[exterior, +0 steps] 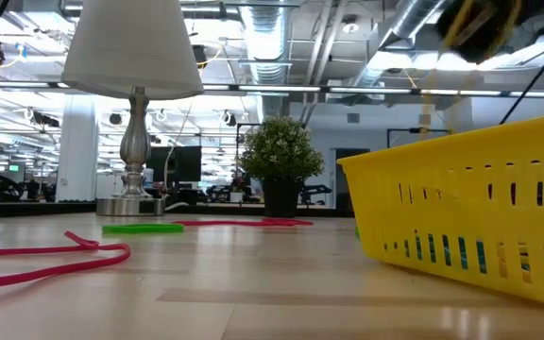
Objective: Pick and place items into bin
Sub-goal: Put the yellow rubber band into the bin
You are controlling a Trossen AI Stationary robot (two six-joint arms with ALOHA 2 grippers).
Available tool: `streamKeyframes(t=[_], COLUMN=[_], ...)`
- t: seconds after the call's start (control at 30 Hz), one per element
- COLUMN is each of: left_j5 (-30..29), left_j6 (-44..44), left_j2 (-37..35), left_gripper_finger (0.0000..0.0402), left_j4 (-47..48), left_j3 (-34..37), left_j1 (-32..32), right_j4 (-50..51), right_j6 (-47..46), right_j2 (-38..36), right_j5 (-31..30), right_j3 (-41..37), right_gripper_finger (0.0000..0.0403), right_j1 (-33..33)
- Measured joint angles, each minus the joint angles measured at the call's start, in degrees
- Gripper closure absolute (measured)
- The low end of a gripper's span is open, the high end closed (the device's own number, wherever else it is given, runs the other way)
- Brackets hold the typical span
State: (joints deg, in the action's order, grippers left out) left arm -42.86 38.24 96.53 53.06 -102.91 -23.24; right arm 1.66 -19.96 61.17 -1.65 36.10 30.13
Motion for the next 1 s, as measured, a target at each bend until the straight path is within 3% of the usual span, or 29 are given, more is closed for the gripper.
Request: streamKeyframes(t=[0.17,0.3,0.43,0.6,1.0], left_j5=[0.10,0.12,0.12,0.14,0.16], left_j6=[0.54,1.26,1.60,1.26,-0.04], left_j2=[0.00,0.00,0.00,0.00,0.20], left_gripper_finger=[0.0253,0.0253,0.0253,0.0253,0.0253], left_j4=[0.00,0.00,0.00,0.00,0.28], left_j3=[0.00,0.00,0.00,0.00,0.00], left_j1=[0.02,0.02,0.02,0.02,0.02], right_j4=[-8.21,-11.59,-11.94,-16.83,-17.83], right_j6=[-1.59,-1.73,-3.60,-3.59,-0.62], right_j2=[4.08,8.89,13.00,14.13,14.18], right_j5=[-2.28,-6.63,-10.74,-10.53,-10.40], right_j3=[0.07,0.11,0.11,0.14,2.82], right_gripper_finger=[0.0403,0.0403,0.0403,0.0403,0.0403], right_j1=[10.00,13.63,13.98,12.85,12.15])
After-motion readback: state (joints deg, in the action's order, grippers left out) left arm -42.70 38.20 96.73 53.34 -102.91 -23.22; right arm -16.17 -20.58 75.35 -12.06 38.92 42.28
